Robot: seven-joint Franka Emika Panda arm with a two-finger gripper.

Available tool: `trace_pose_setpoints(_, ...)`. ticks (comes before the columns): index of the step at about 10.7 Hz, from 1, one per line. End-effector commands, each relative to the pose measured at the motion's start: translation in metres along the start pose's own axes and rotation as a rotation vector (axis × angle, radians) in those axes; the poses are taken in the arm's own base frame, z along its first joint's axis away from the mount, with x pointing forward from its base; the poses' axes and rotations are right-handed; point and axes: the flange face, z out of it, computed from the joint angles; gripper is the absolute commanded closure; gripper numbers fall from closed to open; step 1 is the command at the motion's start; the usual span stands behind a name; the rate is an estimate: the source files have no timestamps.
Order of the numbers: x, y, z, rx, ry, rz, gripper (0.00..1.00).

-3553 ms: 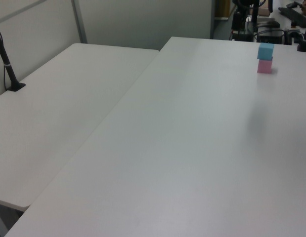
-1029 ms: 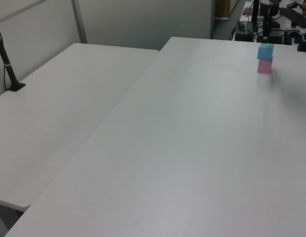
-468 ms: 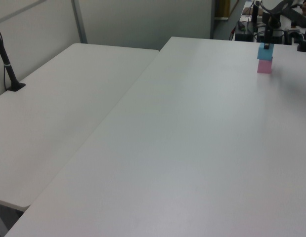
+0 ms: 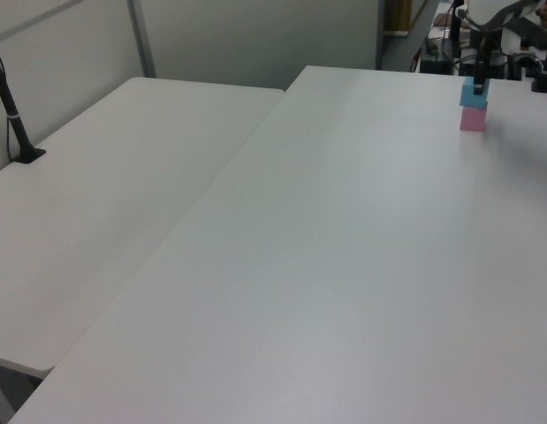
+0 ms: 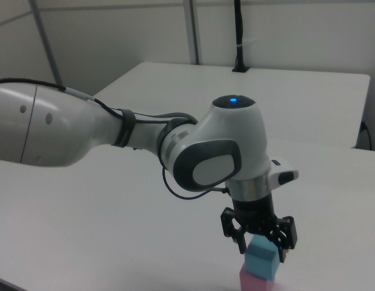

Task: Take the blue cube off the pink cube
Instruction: 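Lower the gripper around the blue cube and close on it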

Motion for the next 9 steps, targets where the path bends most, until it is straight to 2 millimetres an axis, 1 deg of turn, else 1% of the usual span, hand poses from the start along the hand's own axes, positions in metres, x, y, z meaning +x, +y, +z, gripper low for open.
trace_pose_setpoints(1,0.003,-0.003,0.004,0.027,0.029,0.012,0.5)
trace_pose_setpoints(2,0.003,-0.002,-0.004,0.039,0.055,0.026,0.52)
trace_pose_setpoints(3,0.005,-0.001,-0.01,0.048,0.081,0.022,0.61)
trace_pose_setpoints(4,0.009,0.004,-0.023,0.043,0.114,0.023,0.62)
trace_pose_setpoints(5,0.016,0.001,-0.033,0.051,0.146,0.037,0.62)
trace_pose_setpoints(6,0.027,-0.013,-0.043,0.083,0.17,0.052,0.62)
trace_pose_setpoints(7,0.048,-0.035,-0.057,0.113,0.167,0.066,0.62)
trace_pose_setpoints(8,0.069,-0.062,-0.07,0.132,0.158,0.087,0.62)
trace_pose_setpoints(9,0.091,-0.094,-0.075,0.149,0.158,0.098,0.62)
